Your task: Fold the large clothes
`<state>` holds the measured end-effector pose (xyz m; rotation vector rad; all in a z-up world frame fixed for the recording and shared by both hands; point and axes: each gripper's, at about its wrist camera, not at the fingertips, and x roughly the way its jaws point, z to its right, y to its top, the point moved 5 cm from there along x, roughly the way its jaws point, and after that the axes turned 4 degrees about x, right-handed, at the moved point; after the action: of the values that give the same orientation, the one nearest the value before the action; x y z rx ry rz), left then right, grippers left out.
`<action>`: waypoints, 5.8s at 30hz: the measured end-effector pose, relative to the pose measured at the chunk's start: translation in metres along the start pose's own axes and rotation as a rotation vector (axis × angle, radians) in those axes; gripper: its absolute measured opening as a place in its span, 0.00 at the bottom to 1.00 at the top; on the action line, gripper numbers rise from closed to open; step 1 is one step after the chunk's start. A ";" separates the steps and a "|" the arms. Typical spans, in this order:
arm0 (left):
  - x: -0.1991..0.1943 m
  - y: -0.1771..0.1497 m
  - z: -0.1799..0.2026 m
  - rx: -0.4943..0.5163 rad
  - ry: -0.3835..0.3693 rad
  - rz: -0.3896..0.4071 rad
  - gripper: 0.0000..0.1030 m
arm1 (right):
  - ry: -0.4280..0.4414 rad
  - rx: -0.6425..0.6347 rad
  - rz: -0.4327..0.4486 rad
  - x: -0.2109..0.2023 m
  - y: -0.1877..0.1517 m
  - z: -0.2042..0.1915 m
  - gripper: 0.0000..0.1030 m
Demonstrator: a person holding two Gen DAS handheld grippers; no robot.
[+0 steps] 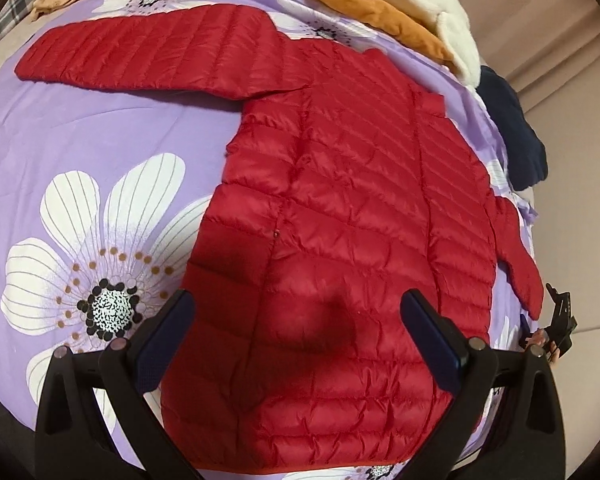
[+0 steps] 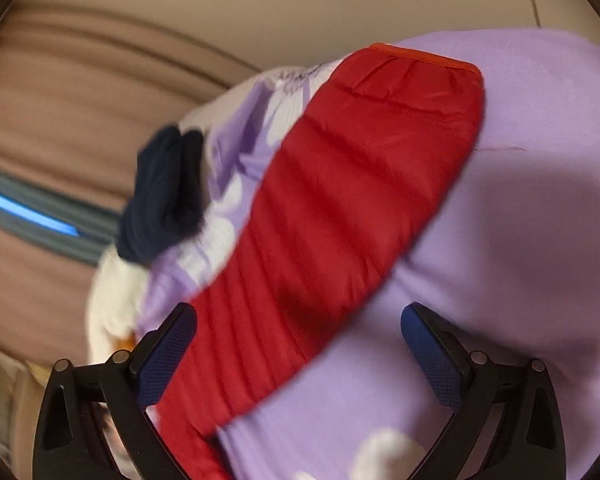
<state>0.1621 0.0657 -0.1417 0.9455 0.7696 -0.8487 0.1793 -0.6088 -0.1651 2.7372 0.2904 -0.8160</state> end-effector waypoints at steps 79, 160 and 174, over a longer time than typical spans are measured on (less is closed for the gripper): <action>-0.076 0.047 -0.213 -0.406 -0.089 0.248 1.00 | -0.080 -1.259 -0.622 0.154 -0.468 -0.229 0.12; 0.061 0.064 0.115 0.464 -0.098 0.035 0.75 | 0.127 -0.677 -0.462 -0.019 -0.291 -0.134 0.36; 0.007 0.002 -0.056 0.160 0.068 0.075 0.78 | 0.083 -0.542 -0.490 0.100 -0.283 -0.176 0.27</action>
<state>0.1570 0.1151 -0.1679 1.1435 0.7274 -0.8252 0.2751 -0.2761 -0.1359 2.2064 1.0588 -0.6093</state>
